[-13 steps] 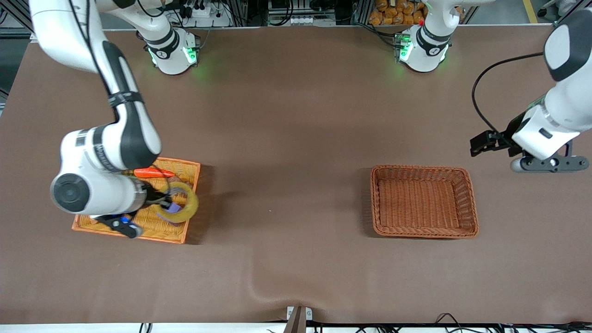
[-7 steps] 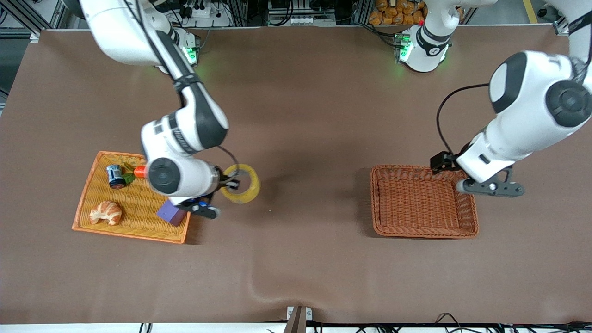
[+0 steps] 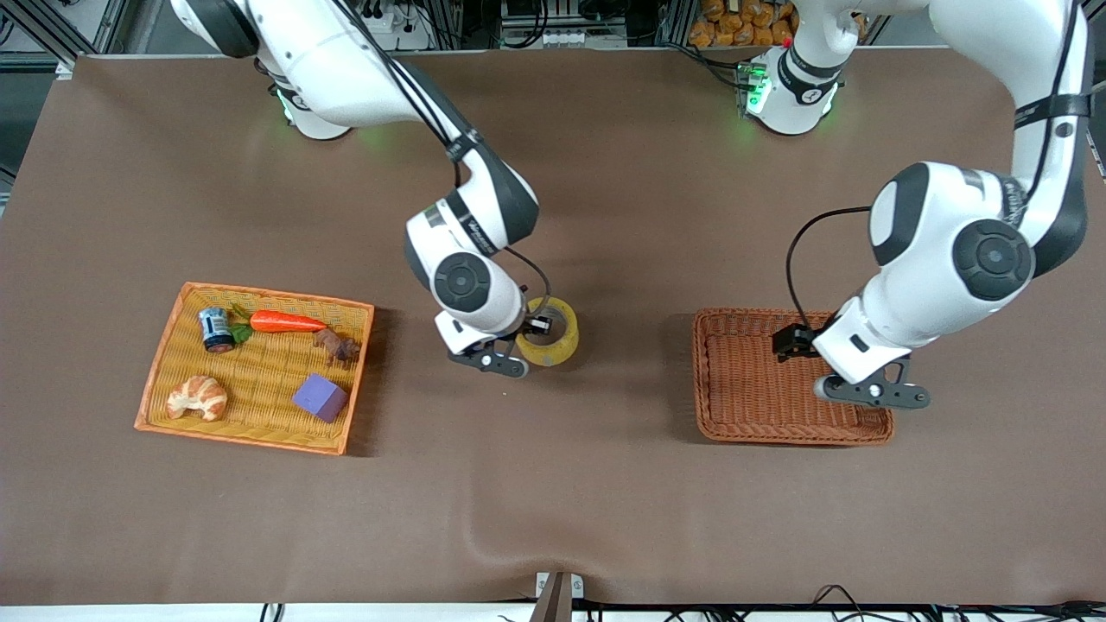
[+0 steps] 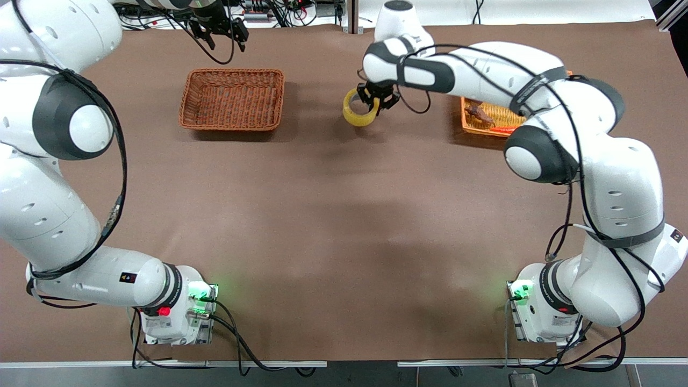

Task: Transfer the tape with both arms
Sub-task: 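Lift the tape with the right gripper while the left gripper approaches, then grasp the tape with the left gripper while the right gripper releases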

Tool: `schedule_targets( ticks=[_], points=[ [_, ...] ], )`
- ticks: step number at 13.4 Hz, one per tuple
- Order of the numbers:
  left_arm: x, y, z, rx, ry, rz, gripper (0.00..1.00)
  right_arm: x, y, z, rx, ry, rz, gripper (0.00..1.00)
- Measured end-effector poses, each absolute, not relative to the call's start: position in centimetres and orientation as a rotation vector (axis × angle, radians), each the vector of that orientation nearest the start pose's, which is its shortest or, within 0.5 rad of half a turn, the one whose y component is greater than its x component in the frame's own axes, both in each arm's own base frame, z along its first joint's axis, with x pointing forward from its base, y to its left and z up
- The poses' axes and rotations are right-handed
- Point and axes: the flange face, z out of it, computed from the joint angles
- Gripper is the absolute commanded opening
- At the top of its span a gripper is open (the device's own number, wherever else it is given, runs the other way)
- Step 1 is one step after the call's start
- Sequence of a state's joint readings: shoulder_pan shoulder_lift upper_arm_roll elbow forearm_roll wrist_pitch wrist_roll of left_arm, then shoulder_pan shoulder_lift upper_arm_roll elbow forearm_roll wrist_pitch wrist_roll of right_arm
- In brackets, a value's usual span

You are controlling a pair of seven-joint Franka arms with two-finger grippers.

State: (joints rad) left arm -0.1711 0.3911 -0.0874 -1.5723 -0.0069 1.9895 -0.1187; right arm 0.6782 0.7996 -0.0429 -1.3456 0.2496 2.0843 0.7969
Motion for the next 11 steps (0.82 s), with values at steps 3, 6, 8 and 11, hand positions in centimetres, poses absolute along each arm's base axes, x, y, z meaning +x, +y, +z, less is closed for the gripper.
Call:
schedule_targets(
  ticks=[3, 6, 8, 11],
  points=[
    [65.2, -19.2, 40.1, -3.186, 0.171, -0.034, 1.0, 58.2, 44.8, 20.5, -3.008, 0.445, 0.228, 0.95],
    [64.3, -23.9, 38.0, -3.195, 0.11, -0.031, 1.0, 58.8, 44.7, 21.0, -3.003, 0.447, 0.207, 1.0],
    [63.3, -27.7, 36.8, -3.204, 0.05, -0.042, 1.0, 59.4, 44.3, 21.8, -3.003, 0.456, 0.202, 1.0],
    [61.2, -33.5, 33.9, -3.21, -0.025, -0.025, 1.0, 61.6, 41.6, 24.5, -3.017, 0.509, 0.261, 1.0]
  ],
)
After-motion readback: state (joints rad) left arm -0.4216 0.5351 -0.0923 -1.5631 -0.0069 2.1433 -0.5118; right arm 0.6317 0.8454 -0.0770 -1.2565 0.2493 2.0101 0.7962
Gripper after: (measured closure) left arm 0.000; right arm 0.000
